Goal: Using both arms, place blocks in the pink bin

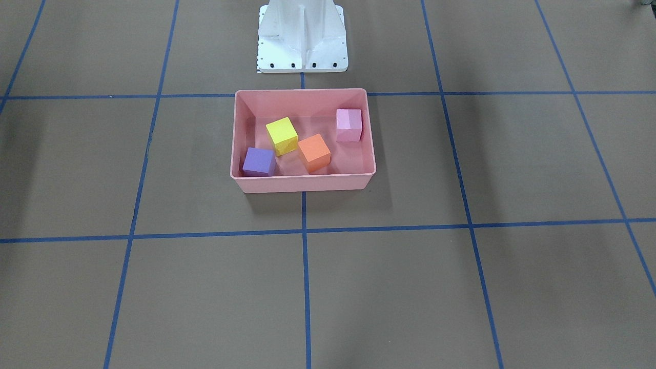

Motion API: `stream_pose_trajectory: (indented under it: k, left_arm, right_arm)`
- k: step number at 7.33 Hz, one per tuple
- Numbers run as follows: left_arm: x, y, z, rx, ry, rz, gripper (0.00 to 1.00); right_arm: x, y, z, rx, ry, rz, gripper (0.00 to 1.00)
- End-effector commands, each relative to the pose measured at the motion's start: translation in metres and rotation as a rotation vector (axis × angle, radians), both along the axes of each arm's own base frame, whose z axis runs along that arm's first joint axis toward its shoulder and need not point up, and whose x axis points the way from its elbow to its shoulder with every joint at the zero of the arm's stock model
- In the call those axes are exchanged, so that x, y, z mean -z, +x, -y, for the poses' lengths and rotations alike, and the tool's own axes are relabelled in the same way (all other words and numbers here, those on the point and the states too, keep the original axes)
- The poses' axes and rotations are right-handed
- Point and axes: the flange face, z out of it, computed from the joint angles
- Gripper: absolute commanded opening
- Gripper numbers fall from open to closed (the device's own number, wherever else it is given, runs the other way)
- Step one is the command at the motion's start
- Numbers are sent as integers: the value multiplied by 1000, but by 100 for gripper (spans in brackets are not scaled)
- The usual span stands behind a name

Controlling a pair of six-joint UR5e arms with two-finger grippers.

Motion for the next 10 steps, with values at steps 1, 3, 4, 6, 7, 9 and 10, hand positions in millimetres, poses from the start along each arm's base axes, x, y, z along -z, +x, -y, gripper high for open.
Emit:
stream_pose_trajectory:
  k: [1,3,4,6,7,9,10]
  left_arm:
    - [-3,1,-3,-1,-6,0,100]
    - [-3,1,-3,0,-7,-1,100]
    - [-4,0,-4,2,-9,-1,100]
    - [-4,1,-4,0,-9,-1,100]
    - [-3,0,-4,2,-7,-1,100]
    - [-6,0,-6,2,-14,-1,100]
    - [-6,0,-6,2,-14,-1,100]
  right_arm:
    - [-56,33,-75,-95,-15,3,100]
    - [-45,33,-73,-191,-33,-2,100]
    - [-37,33,-71,-193,-20,0,100]
    - [-30,33,-69,-209,-23,-1,100]
    - [-27,31,-65,-223,-33,-7,100]
    - [-13,11,-49,-200,-27,-19,100]
    - [-4,2,-43,-187,-16,-42,100]
